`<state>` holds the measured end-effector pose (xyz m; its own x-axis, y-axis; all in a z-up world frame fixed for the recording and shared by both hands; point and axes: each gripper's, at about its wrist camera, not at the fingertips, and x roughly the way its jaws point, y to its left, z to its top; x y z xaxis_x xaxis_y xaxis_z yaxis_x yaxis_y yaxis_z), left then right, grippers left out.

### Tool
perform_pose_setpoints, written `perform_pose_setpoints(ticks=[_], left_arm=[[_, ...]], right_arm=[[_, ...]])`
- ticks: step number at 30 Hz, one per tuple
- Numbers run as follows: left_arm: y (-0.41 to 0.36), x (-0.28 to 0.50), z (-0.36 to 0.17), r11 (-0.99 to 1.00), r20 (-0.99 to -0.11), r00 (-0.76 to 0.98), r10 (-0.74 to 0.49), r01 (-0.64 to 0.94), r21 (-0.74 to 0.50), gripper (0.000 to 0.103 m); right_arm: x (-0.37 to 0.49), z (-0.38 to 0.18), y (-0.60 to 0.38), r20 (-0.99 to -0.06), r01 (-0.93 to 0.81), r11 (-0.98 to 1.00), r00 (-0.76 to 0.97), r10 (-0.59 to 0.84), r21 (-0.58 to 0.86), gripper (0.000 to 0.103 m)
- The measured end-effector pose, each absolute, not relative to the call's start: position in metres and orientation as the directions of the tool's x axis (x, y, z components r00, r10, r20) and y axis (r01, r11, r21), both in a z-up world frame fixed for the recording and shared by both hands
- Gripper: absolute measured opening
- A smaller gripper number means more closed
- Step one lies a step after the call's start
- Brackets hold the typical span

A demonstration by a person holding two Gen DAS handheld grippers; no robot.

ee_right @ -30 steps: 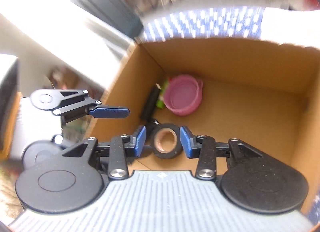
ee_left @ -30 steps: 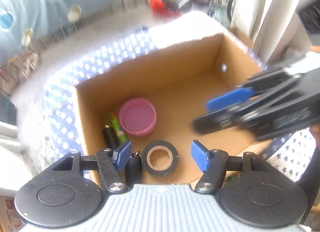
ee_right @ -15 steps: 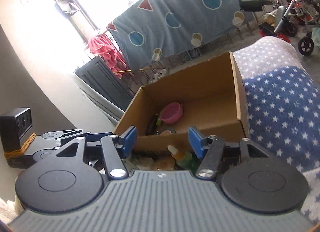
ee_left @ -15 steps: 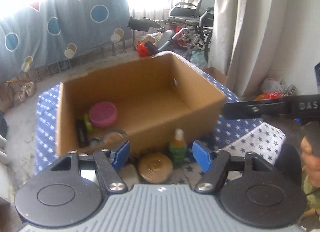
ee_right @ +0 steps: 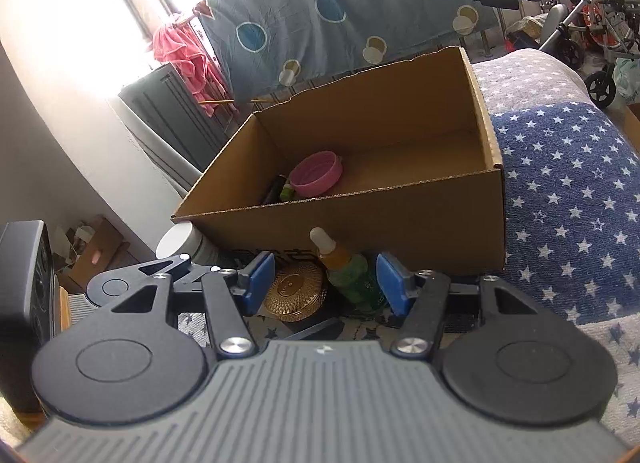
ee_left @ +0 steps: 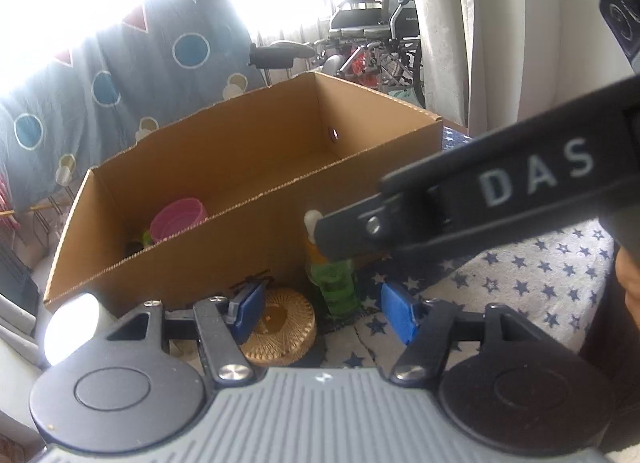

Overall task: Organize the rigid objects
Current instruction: 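Grasp the green dropper bottle with the right gripper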

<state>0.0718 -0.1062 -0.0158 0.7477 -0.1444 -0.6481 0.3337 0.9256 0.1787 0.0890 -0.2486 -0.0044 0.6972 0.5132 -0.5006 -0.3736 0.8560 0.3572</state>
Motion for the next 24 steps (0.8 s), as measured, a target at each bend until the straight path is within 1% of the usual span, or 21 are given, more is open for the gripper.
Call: perform_pose_setpoints(ticks=[3,6,12,13,15,16,19,24], left_arm=[[-0.108,0.077,-0.019,0.923,-0.638,0.757,-0.139,0.333,0.193,0.061],[-0.109,0.082,-0.023,0.921,-0.641,0.754,-0.142,0.337,0.193,0.053],[-0.115,0.094,-0.032,0.912,-0.655,0.74,-0.152,0.36,0.195,0.039],[-0.115,0.095,-0.033,0.911,-0.657,0.737,-0.158,0.365,0.19,0.038],[-0.115,0.096,-0.034,0.91,-0.66,0.732,-0.169,0.373,0.181,0.036],[-0.114,0.096,-0.033,0.909,-0.661,0.73,-0.173,0.377,0.178,0.034],[-0.115,0.097,-0.034,0.904,-0.655,0.734,-0.179,0.386,0.186,0.034],[-0.111,0.095,-0.035,0.903,-0.645,0.739,-0.195,0.392,0.176,0.034]], right_arm=[[0.093,-0.002,-0.242,-0.51,-0.38,0.855,0.688,0.516,0.353,0.056],[0.101,-0.005,-0.235,-0.517,-0.385,0.855,0.682,0.518,0.349,0.054],[0.115,-0.01,-0.222,-0.543,-0.379,0.869,0.678,0.495,0.318,0.041],[0.117,-0.012,-0.221,-0.547,-0.377,0.87,0.677,0.492,0.316,0.037],[0.12,-0.015,-0.219,-0.554,-0.371,0.873,0.675,0.487,0.317,0.035],[0.122,-0.016,-0.219,-0.557,-0.369,0.873,0.672,0.488,0.319,0.03],[0.125,-0.02,-0.218,-0.564,-0.361,0.874,0.668,0.485,0.324,0.023],[0.123,-0.023,-0.215,-0.561,-0.349,0.878,0.676,0.478,0.328,0.023]])
